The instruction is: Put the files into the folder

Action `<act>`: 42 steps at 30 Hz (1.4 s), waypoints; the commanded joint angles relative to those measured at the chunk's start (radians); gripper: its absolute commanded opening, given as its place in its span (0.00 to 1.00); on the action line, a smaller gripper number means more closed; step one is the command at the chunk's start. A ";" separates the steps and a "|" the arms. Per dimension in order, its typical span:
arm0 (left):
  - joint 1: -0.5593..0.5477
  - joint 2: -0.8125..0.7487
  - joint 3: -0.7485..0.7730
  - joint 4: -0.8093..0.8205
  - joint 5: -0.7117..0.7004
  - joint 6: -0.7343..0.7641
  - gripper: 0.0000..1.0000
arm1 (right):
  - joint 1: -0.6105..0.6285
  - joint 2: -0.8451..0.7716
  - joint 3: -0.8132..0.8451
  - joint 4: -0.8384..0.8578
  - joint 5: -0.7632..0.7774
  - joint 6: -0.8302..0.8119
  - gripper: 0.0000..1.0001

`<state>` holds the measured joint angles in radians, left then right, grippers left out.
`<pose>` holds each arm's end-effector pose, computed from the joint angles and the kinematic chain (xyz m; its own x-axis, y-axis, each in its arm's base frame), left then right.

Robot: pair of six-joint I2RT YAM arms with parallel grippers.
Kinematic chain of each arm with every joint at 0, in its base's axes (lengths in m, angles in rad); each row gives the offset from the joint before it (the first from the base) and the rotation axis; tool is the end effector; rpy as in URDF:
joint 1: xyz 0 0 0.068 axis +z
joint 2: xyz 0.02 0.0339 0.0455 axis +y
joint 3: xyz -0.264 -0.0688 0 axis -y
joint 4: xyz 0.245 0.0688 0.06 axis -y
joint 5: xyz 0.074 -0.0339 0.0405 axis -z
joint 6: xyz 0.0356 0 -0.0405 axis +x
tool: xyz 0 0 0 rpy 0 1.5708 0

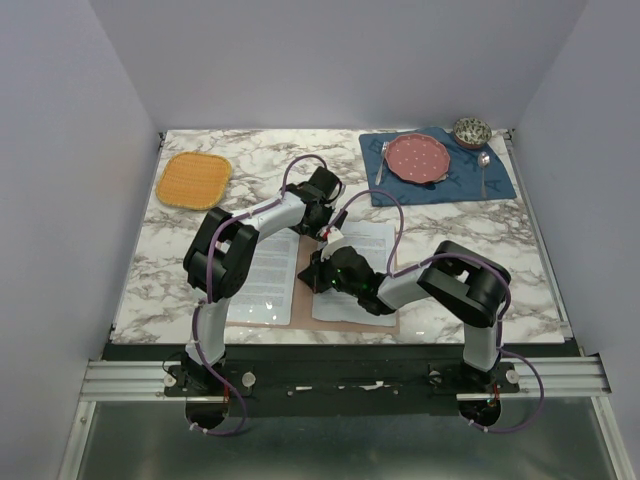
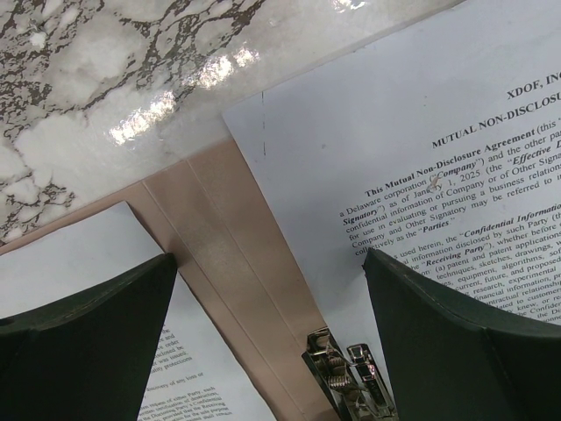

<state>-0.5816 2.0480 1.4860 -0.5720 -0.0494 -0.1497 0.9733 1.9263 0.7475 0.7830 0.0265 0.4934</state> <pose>0.3577 -0.2330 0.1690 -0.8279 0.3660 -0.4250 0.4124 0.9108 -0.0188 0.2045 0.2988 0.1152 -0.5759 -0.0048 -0.8175 -0.6130 0.6641 0.4280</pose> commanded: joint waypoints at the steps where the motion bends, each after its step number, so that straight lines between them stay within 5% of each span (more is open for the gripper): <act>1: 0.017 0.061 -0.029 -0.046 -0.070 0.029 0.99 | 0.011 0.083 -0.073 -0.306 0.053 -0.001 0.01; 42: 0.039 0.094 0.005 -0.045 -0.098 0.061 0.99 | -0.018 0.160 -0.112 -0.271 0.093 0.074 0.01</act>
<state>-0.5770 2.0640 1.5120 -0.5926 -0.0475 -0.1307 0.9600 1.9789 0.7383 0.8646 0.0456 0.5907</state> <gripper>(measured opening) 0.988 0.011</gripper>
